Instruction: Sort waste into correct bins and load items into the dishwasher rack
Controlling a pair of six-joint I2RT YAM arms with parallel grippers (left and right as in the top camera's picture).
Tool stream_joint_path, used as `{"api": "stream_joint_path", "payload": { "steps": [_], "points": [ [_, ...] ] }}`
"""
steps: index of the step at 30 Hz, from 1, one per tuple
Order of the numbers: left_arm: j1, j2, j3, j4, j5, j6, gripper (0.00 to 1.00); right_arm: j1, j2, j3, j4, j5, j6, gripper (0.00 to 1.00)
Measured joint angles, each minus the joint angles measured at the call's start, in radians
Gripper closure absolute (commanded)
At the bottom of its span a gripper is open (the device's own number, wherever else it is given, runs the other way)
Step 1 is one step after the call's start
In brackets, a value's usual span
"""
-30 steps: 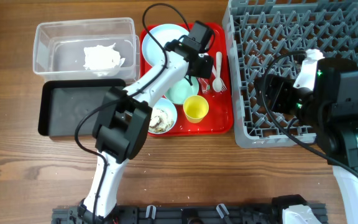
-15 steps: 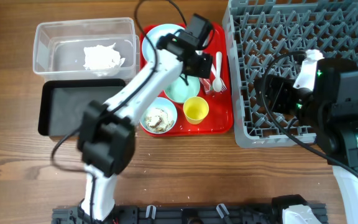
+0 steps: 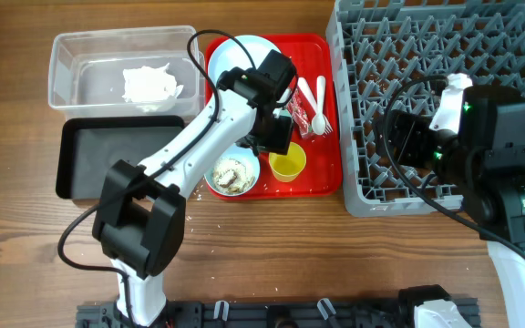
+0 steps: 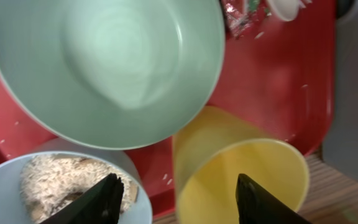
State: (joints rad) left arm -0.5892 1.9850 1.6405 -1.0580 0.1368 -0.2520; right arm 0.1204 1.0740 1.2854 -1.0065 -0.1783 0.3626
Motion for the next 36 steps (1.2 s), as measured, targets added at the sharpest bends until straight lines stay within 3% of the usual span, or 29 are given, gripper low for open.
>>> {"api": "stream_joint_path", "payload": {
  "steps": [4, 7, 8, 9, 12, 14, 17, 22, 26, 32, 36],
  "points": [
    [-0.029, 0.003, 0.0, 0.016, 0.018, 0.001, 0.44, 0.0, 0.0, 0.0, -0.004, 0.0, 0.0, 0.14],
    [-0.039, 0.034, 0.0, 0.016, 0.014, 0.004, 0.6, 0.0, 0.0, 0.0, -0.004, 0.0, 0.0, 0.14],
    [-0.039, 0.052, -0.001, 0.016, 0.01, 0.005, 0.75, 0.0, 0.0, 0.0, -0.004, 0.0, 0.0, 0.15],
    [-0.039, 0.064, -0.002, 0.016, 0.003, 0.005, 0.96, 0.0, 0.0, 0.0, -0.004, 0.0, 0.0, 0.15],
    [-0.039, 0.065, -0.003, 0.017, -0.012, 0.006, 0.96, 0.0, 0.0, 0.0, -0.004, 0.0, 0.0, 0.15],
    [-0.037, 0.065, -0.003, 0.008, -0.013, 0.007, 0.96, 0.0, 0.0, 0.0, -0.003, -0.001, 0.0, 0.04],
    [-0.005, 0.058, 0.025, -0.061, 0.068, 0.01, 0.96, 0.0, 0.006, 0.0, 0.041, -0.065, -0.003, 0.02],
    [0.254, -0.097, 0.055, -0.032, 0.61, 0.072, 0.96, -0.003, 0.14, 0.0, 0.219, -0.397, -0.085, 0.0],
    [0.411, -0.115, 0.063, -0.007, 1.047, 0.117, 0.96, -0.003, 0.304, 0.0, 0.403, -0.674, -0.122, 0.0],
    [0.429, -0.115, 0.063, 0.035, 1.317, 0.124, 0.96, 0.01, 0.397, 0.0, 0.668, -0.987, -0.126, 0.01],
    [0.428, -0.115, 0.063, 0.035, 1.371, 0.125, 0.96, 0.086, 0.397, 0.0, 0.756, -1.038, -0.097, 0.25]
  ]
}}
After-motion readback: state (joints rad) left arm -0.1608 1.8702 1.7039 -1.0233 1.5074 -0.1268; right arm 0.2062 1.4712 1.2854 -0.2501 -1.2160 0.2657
